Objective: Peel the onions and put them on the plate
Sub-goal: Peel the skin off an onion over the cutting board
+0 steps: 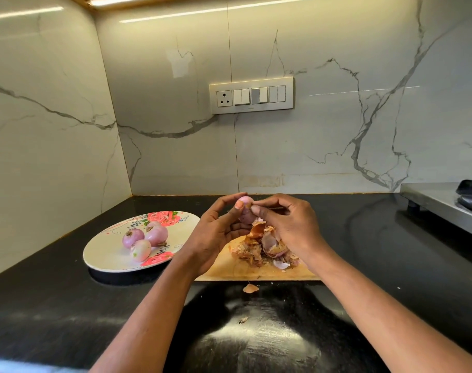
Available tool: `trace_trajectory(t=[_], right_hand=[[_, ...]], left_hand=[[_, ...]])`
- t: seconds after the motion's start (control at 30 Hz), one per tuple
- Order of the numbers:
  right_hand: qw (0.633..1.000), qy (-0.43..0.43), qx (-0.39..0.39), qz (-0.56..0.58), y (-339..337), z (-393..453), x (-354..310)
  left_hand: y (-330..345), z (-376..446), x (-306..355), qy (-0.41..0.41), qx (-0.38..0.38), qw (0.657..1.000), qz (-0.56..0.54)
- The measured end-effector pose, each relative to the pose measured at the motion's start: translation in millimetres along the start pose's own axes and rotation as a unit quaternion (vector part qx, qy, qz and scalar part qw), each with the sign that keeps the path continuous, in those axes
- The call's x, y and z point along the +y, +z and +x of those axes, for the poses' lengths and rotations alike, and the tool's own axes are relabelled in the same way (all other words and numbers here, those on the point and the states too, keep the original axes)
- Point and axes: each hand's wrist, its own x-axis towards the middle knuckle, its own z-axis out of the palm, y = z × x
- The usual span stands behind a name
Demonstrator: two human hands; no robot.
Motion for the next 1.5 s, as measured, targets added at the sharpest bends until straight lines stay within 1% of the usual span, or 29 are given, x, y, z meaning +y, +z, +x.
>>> trace_trajectory(t=[0.2,0.37,0.47,0.53,0.6,0.67,0.7,0.73,0.77,0.83,0.9,0.97,1.1,1.2,1.3,1.5], right_hand=[[0.999,0.012,-0.001,-0.033,0.9,2.7,3.9],[0.994,0.086,-0.067,0.03,-0.9,3.5,-1.7],[0.994,0.082,-0.069,-0.009,-4.9,3.4,-1.7],[0.994,0.075,-0.067,-0.046,-4.8,3.0,-1.5],[0.993,0.074,-0.068,-0.057,-4.4,1.8,-2.5],[0.995,0.065,-0.052,-0.058,-7.1,0.2,-1.7],[0.995,0.052,-0.045,-0.072,-9.2,-0.7,-0.8],[0.993,0.035,-0.044,-0.1,-11.1,-1.9,0.0],[0.989,0.019,-0.049,-0.141,-12.0,-2.3,1.2],[0.973,-0.004,-0.065,-0.221,-10.6,-3.3,4.3],[0.966,-0.014,-0.07,-0.25,-7.3,-4.0,4.8],[0.971,-0.021,-0.068,-0.228,-5.7,-4.5,1.8],[0.987,-0.013,-0.072,-0.145,-2.7,-5.6,-4.8],[0.993,-0.017,-0.038,-0.11,0.2,-6.4,-5.9],[0.994,-0.036,-0.018,-0.097,1.1,-7.6,-6.7],[0.994,-0.042,-0.021,-0.097,0.8,-8.0,-6.6]], left_hand=[[1.2,0.3,-1.8,0.006,-0.013,1.0,0.011],[-0.8,-0.6,-0.1,0.0,-0.024,1.0,0.018],[0.1,-0.7,-1.7,0.009,-0.019,0.998,0.054],[1.1,0.8,-4.2,0.021,0.004,0.996,0.082],[-4.5,3.1,-5.0,0.043,0.066,0.993,0.084],[-16.0,6.1,-2.1,0.045,0.145,0.988,0.035],[-20.1,6.6,-0.5,0.033,0.17,0.985,0.006],[-21.7,6.4,0.0,0.019,0.179,0.984,-0.009],[-20.5,6.2,-0.3,0.008,0.172,0.985,-0.004],[-13.5,5.4,-2.8,-0.004,0.131,0.991,0.024],[-7.8,3.8,-5.4,-0.014,0.09,0.995,0.036],[-6.5,3.9,-7.4,-0.024,0.065,0.997,0.034],[-4.4,3.7,-7.6,-0.025,0.03,0.999,0.02],[-3.9,3.2,-6.4,-0.02,0.018,1.0,0.004],[-4.0,3.6,-5.9,-0.016,0.016,1.0,0.0],[-3.6,3.6,-6.2,-0.011,0.01,1.0,0.014]])
